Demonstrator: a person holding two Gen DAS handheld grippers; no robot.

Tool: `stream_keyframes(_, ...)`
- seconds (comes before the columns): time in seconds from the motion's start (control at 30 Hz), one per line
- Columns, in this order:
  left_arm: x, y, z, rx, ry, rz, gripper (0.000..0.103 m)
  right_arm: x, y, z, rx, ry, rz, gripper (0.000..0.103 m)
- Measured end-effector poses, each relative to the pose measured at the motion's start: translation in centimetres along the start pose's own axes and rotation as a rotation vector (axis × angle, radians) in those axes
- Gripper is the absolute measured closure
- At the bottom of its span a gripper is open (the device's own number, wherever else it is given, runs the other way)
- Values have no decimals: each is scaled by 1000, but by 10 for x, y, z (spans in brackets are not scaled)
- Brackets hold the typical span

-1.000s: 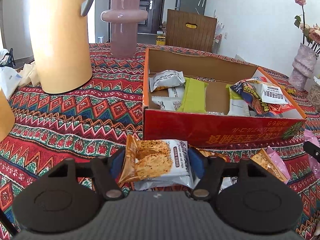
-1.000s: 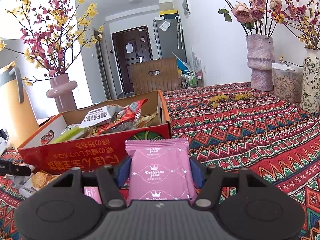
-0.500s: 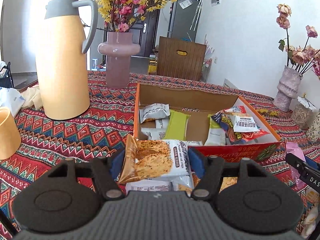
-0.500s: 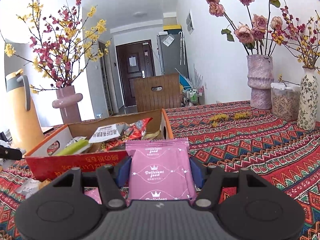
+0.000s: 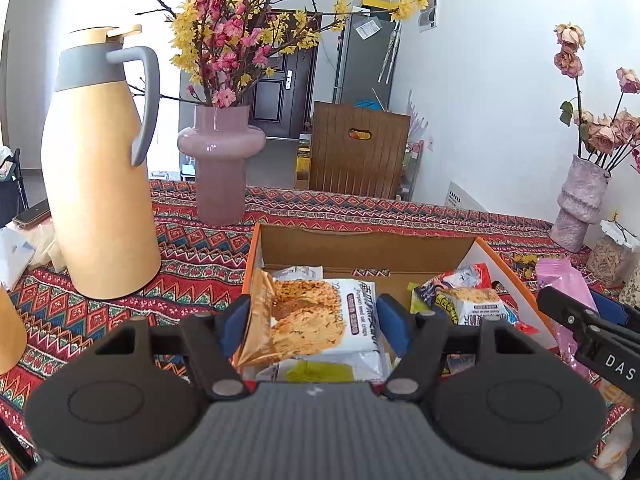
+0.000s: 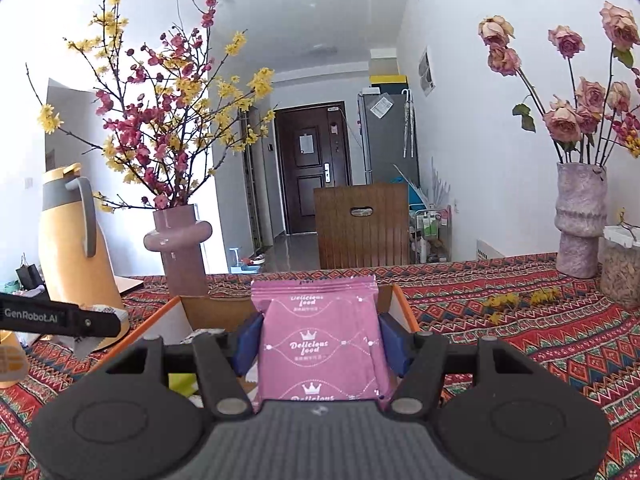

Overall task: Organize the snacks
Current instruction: 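Lift both held packets and carry them over the box, then open both grippers to drop the packets into the box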

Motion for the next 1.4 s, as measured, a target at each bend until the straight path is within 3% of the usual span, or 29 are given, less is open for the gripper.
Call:
stream_keyframes(0.33,-44,6,8,48,28,22,34,-61,5,22,32,15,28,42)
stream_keyframes(0.63,-67,-5,10,40,68,2,33,-76,-7,16,29,17,31,42)
stream_keyframes(0.7,-67,-5,13,55,72,-3,30,-76,-8,13,19,15,34,42)
stream_keyframes(0.77,-63,-6,16,71,73,-12,16,-73,-7,12,7,14,21,41)
stream_keyframes(0.8,-61,-7,17,78,73,-22,13,-70,-5,10,0,16,12,35)
stream_keyframes(0.83,-59,-7,18,83,79,-35,5,-67,-4,9,-10,19,3,19)
stream_keyframes(0.87,-56,-6,19,85,84,-47,0,-64,-1,8,-21,19,-14,10)
stream_keyframes(0.9,-52,-6,20,88,87,-63,0,-61,0,7,-31,17,-31,0)
stream_keyframes(1.03,-50,-4,22,102,77,-77,0,-51,7,0,-69,21,-70,0)
stream_keyframes(1.4,-50,-3,20,99,96,-70,0,-48,9,0,-73,28,-77,0)
Point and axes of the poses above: each gripper's, at about its wrist camera, not at the fingertips, and x roughly against the way its jaws point, z to its left, y to its top, the point moved 6 cm from there along -x, roughly the way its jaws point, and after that the axes turned 12 degrees about -x, right-handed, at the moved point
